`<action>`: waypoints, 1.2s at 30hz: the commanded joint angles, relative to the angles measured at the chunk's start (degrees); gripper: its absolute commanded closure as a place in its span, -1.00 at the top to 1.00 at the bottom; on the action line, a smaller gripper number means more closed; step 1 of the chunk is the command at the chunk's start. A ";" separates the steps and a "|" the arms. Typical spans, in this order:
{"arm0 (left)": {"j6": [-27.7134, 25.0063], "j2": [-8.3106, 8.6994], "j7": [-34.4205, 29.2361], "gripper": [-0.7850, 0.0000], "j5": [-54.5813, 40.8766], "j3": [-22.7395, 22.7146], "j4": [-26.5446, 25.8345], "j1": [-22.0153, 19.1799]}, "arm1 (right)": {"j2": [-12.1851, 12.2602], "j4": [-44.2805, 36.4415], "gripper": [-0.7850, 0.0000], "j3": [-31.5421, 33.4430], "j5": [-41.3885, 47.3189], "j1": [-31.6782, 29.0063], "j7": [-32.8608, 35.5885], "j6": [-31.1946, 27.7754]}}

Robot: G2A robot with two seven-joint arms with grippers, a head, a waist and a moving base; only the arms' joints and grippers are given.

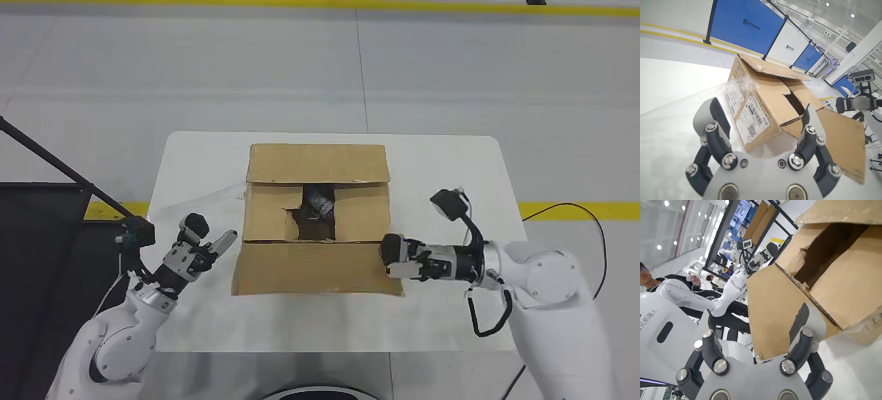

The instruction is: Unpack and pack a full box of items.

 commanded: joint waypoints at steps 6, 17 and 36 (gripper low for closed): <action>-3.49 0.36 -2.25 1.00 2.47 -0.05 0.93 0.59 | 0.52 -0.76 1.00 -1.67 -3.98 -0.64 -0.04 0.33; -8.08 1.09 -6.83 1.00 10.40 1.11 2.55 0.79 | 0.74 -0.67 1.00 -3.84 -0.70 1.24 -3.70 2.60; -8.59 1.40 -7.89 1.00 11.42 1.35 2.91 0.86 | 0.36 0.53 1.00 -4.02 6.93 2.97 -11.64 7.05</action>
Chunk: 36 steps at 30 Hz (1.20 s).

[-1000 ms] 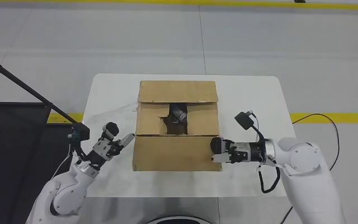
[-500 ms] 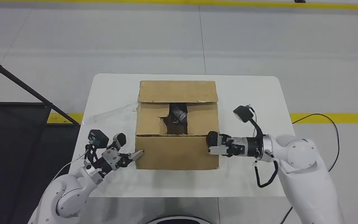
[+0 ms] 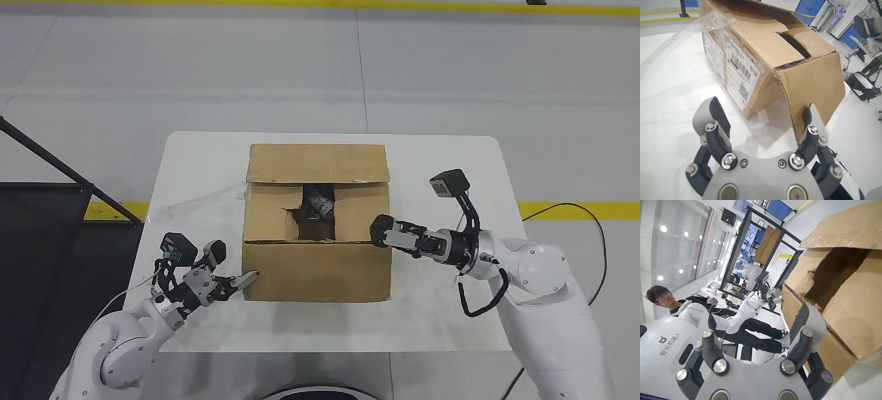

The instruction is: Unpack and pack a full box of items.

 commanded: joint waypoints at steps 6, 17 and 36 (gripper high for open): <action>0.46 -0.02 0.34 1.00 -0.06 0.24 -0.23 -0.04 | -0.39 1.25 1.00 -2.11 2.15 0.86 -3.25 3.65; 1.31 0.12 2.71 1.00 0.49 0.81 -0.55 0.51 | -1.59 13.45 1.00 -7.51 6.76 10.84 -6.13 17.01; 2.32 0.37 6.16 1.00 1.04 0.56 -0.69 2.45 | -3.83 27.33 1.00 -13.65 10.26 20.84 -8.80 20.14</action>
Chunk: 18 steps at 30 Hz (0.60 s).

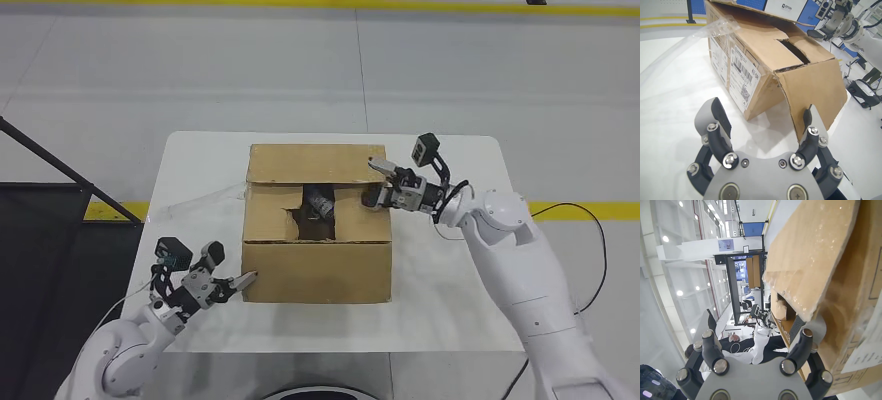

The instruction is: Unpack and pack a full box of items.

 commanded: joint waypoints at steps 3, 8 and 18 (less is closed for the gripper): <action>0.19 0.04 0.62 1.00 -0.12 -0.11 -0.03 0.38 | -0.41 1.28 1.00 -0.53 0.67 1.59 -0.77 -0.61; 0.27 0.07 1.49 1.00 -0.09 0.00 0.00 0.96 | -0.89 1.59 1.00 -0.99 0.35 3.38 -3.96 -0.89; 0.68 0.09 2.58 1.00 0.25 0.88 0.55 1.13 | -2.20 5.92 1.00 -1.96 -0.53 8.86 -10.12 -3.75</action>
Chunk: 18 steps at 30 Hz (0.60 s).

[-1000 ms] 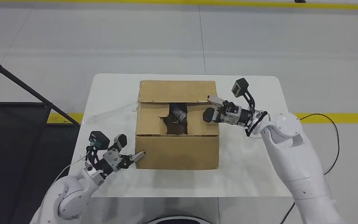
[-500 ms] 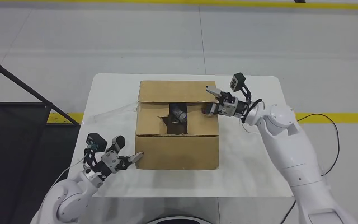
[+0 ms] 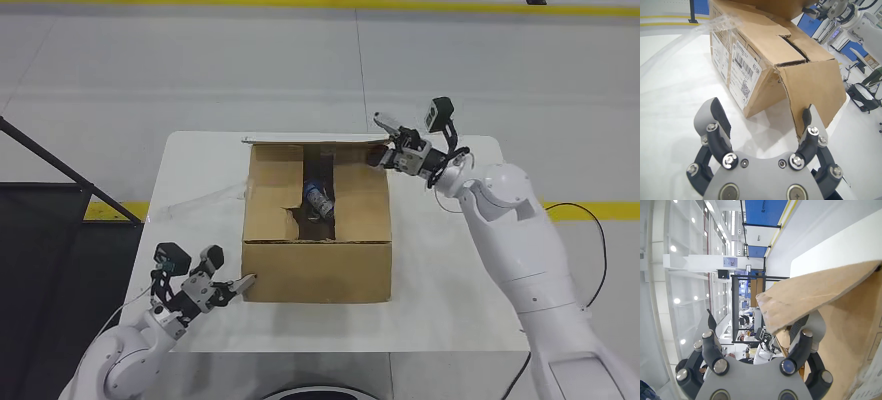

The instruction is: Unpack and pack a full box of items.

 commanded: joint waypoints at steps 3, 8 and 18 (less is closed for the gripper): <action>0.38 0.00 0.10 1.00 0.06 0.42 0.09 -0.20 | -0.68 4.04 1.00 -0.73 0.83 2.87 0.37 -1.65; 1.16 -0.01 -0.09 1.00 0.33 1.20 0.07 -0.60 | -2.04 10.12 1.00 -3.30 0.41 6.94 0.27 -3.49; 3.58 -0.13 -0.67 1.00 0.96 3.35 -0.09 -1.68 | -5.25 19.42 1.00 -7.91 -2.49 13.42 -8.14 -6.67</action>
